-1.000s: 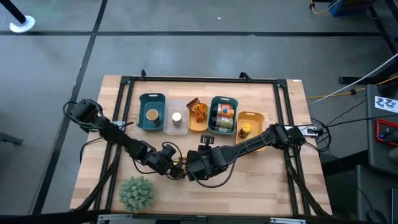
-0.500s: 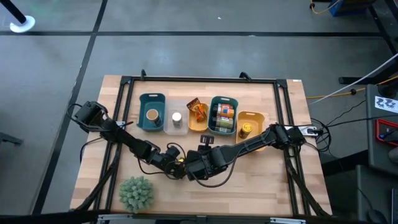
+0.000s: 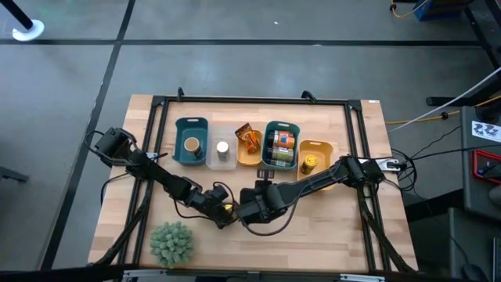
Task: Sort spices by type
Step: Put the yellow seasoning can into the right yellow bin
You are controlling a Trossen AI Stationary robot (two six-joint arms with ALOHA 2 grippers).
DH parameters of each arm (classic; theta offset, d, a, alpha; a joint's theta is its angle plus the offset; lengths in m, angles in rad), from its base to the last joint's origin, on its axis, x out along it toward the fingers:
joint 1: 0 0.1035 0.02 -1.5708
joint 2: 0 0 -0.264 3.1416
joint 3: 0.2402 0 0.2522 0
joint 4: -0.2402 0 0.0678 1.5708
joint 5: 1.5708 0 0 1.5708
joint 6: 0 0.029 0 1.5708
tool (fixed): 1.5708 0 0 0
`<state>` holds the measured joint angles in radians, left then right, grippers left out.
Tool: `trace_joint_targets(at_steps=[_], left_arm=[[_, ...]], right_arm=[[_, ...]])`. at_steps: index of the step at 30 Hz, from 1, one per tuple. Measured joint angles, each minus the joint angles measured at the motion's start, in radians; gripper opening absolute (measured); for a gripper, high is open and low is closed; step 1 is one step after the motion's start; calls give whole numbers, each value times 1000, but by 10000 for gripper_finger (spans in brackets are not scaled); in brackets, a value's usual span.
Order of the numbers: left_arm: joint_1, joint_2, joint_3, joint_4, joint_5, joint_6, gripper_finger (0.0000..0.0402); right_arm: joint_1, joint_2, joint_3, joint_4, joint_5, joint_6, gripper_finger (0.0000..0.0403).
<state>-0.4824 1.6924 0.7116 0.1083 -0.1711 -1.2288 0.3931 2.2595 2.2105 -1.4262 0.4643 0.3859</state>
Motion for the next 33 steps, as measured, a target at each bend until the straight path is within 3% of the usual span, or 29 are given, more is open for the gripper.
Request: trace_joint_targets(at_steps=[8,19,26,33], left_arm=[[14,3,-4,75,5,113,182],[109,3,-4,250,21,280,180],[172,2,24,393,82,410,178],[203,0,98,404,96,602,180]], right_arm=[[17,-103,0,-86,71,3,111],[113,-300,-44,-147,376,161,111],[173,-427,-283,-144,446,369,111],[252,-582,-630,-81,469,788,111]])
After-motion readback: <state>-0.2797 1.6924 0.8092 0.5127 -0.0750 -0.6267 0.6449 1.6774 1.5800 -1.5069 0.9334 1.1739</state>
